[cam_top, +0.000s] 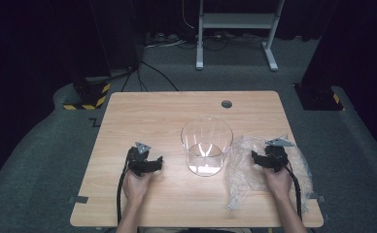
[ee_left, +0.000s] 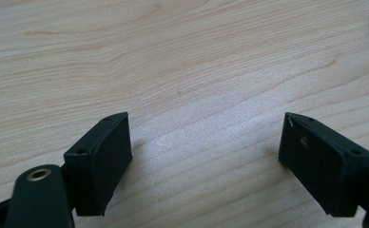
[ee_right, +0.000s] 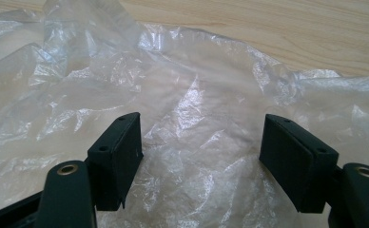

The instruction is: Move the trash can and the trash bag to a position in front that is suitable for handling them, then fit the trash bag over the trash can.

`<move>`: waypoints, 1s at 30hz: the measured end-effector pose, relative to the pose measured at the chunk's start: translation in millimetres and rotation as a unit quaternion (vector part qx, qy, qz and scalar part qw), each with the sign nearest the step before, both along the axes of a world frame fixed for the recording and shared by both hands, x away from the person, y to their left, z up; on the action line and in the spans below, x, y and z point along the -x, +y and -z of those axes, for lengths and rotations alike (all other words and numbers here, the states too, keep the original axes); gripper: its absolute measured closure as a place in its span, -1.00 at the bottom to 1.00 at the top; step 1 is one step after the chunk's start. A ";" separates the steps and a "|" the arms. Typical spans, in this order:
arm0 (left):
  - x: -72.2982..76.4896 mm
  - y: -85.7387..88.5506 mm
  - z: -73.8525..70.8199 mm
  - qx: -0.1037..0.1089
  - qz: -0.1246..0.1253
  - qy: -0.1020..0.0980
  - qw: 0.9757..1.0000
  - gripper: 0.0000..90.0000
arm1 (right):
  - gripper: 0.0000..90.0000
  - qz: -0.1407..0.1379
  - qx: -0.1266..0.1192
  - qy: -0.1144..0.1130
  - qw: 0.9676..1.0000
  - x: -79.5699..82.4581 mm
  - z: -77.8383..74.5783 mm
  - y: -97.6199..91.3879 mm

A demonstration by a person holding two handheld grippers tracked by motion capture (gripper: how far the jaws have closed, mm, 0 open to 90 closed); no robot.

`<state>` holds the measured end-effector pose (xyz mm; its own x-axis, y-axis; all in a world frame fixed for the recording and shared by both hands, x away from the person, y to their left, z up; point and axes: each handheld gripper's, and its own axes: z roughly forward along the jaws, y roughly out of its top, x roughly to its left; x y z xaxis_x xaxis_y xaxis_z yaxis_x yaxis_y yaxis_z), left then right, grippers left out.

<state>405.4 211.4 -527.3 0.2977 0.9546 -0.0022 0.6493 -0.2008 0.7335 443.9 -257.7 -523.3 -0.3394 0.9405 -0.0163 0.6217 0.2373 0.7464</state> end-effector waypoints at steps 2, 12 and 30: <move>0.5 0.0 0.0 0.000 -0.001 0.000 1.000 -0.60 | -0.33 0.000 0.000 0.000 1.000 0.0 0.0 -0.1; 1.8 0.6 -0.1 0.000 0.001 0.001 1.000 -0.60 | -0.32 0.000 0.000 0.000 1.000 -0.1 0.0 -0.1; 1.5 1.3 -0.1 0.003 0.002 0.001 1.000 -0.58 | -0.38 -0.006 0.002 0.006 1.000 -0.3 -1.0 1.9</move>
